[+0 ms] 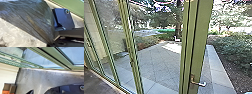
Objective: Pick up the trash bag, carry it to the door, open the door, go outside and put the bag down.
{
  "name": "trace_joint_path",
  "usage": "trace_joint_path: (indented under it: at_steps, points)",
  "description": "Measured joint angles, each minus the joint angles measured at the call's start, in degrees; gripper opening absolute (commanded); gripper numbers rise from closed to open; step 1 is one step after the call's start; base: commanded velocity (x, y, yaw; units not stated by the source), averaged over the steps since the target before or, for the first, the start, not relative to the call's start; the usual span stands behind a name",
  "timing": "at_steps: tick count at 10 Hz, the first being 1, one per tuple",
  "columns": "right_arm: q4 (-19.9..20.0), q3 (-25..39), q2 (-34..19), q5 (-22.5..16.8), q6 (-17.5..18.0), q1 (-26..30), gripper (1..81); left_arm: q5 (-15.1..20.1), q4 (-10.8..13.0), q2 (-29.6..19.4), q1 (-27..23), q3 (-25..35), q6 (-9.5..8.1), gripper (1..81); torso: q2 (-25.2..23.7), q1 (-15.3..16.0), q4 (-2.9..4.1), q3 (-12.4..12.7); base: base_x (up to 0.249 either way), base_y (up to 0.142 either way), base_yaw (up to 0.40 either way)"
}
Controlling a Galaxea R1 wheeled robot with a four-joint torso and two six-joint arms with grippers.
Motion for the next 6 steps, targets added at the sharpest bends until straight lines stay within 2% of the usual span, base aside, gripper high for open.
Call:
trace_joint_path:
  at_steps: [2, 3, 6]
  points:
    - [3.1, 0.0, -0.7, -4.5, 0.8, 6.8, 81.1, 0.0, 0.0, 0.0, 0.0, 0.0, 0.0, 1.0, 0.0, 0.0, 0.0, 0.0, 0.0, 0.0, 0.0]
    - [4.2, -0.1, -0.8, -6.9, 2.3, 10.1, 81.1, 0.0, 0.0, 0.0, 0.0, 0.0, 0.0, 1.0, 0.0, 0.0, 0.0, 0.0, 0.0, 0.0, 0.0]
    - [5.5, -3.0, -0.4, -14.2, 9.6, 18.8, 81.1, -0.1, 0.0, 0.0, 0.0, 0.0, 0.0, 1.0, 0.0, 0.0, 0.0, 0.0, 0.0, 0.0, 0.0]
